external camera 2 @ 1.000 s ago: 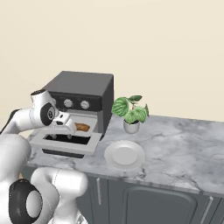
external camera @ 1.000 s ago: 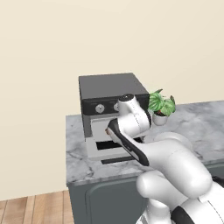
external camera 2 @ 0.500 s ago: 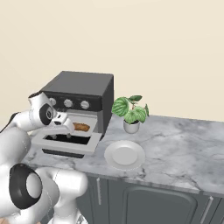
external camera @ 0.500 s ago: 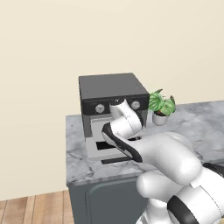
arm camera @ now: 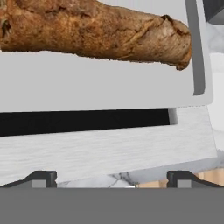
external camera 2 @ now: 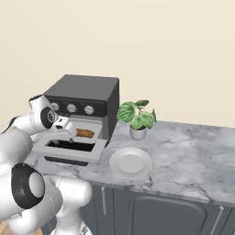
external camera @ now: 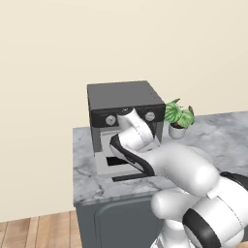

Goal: Pull the toaster oven rack outwards. Pick up the baguette from the plate and place it on the toaster oven rack. Close the toaster oven door fully and set the temperature to the lowest setting.

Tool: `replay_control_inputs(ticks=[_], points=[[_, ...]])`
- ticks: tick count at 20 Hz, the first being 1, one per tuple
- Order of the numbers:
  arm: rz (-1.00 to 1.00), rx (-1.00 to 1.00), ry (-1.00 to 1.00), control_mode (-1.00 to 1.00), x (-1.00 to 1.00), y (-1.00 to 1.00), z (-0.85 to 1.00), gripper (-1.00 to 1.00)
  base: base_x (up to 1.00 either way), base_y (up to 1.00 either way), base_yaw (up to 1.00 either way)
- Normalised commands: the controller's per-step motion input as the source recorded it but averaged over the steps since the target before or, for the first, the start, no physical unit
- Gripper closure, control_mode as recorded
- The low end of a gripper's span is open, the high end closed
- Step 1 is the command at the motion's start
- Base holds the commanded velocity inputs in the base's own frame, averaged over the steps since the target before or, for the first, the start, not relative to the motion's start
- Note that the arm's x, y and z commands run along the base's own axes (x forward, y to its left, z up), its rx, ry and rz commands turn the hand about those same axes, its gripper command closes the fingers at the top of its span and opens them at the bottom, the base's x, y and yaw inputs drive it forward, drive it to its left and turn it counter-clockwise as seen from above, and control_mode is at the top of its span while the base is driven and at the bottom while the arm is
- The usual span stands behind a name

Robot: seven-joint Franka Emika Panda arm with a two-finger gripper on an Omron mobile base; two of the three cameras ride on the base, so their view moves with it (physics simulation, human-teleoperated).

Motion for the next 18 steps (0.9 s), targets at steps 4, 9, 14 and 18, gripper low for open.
replay_control_inputs(ticks=[4,9,14,18], points=[[-0.04,-0.02,-0.05,-1.0,0.0,0.05,-0.02,-1.0,0.0,0.0,0.0],[-0.07,-0.04,-0.05,-1.0,0.0,0.01,-0.12,-1.0,0.0,0.0,0.0],[-0.07,-0.01,-0.01,-1.0,0.0,0.0,-0.18,-1.0,0.0,0.0,0.0],[-0.04,0.0,0.0,-1.0,0.0,0.0,-0.06,-1.0,0.0,0.0,0.0]])
